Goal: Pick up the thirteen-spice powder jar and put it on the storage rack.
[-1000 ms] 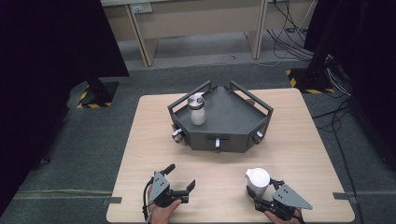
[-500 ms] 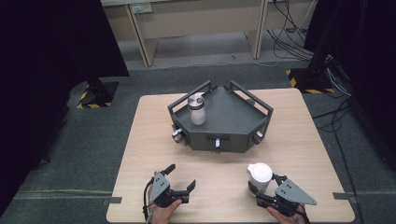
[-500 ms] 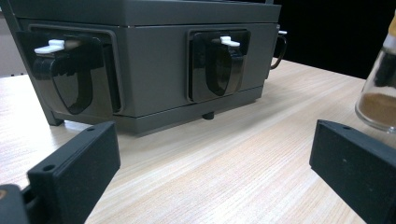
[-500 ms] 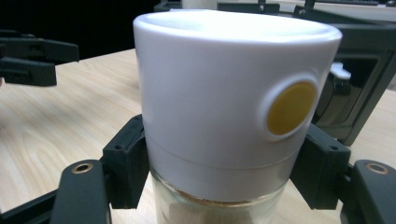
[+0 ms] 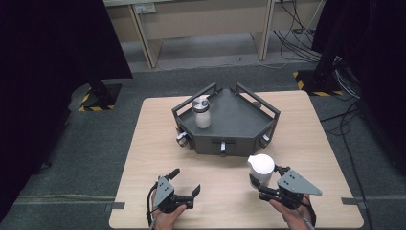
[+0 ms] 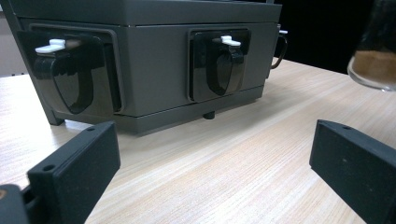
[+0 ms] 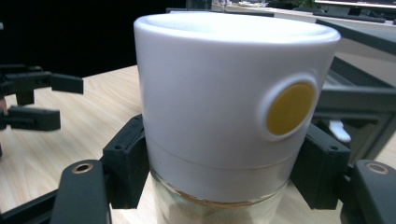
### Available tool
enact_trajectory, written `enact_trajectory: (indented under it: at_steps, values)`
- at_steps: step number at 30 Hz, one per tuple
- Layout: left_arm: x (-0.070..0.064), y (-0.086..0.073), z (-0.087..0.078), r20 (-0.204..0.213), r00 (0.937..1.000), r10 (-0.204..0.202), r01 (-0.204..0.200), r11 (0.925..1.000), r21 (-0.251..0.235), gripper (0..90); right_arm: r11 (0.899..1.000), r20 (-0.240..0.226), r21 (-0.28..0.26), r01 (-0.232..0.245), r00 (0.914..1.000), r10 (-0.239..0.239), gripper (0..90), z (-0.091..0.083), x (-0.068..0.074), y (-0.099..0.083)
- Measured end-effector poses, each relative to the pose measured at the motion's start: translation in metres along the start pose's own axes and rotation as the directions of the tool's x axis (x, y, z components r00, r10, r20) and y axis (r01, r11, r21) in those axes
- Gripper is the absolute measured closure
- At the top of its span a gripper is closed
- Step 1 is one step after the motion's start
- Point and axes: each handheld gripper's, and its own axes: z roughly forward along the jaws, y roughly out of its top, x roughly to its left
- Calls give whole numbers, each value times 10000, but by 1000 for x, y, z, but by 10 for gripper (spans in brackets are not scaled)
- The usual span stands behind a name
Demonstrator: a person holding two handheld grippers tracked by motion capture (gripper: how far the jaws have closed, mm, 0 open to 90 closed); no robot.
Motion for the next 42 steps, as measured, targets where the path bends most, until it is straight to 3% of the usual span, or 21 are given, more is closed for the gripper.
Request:
enact_trajectory:
  at_steps: [6, 17, 42]
  values:
    - [0, 0, 0, 2, 10000, -28, 28, 10000, -28, 11, 9993, -413, -115, -355, 9985, 350, 304, 19, -5, 18]
    - [1, 0, -1, 13, 10000, -65, 65, 10000, -49, 11, 9994, -520, -25, -354, 9980, 353, 305, 50, -10, 56]
    - [1, -1, 0, 50, 10000, -66, 66, 10000, -26, 11, 9977, -290, 186, -649, 9974, 654, 305, 81, -27, 92]
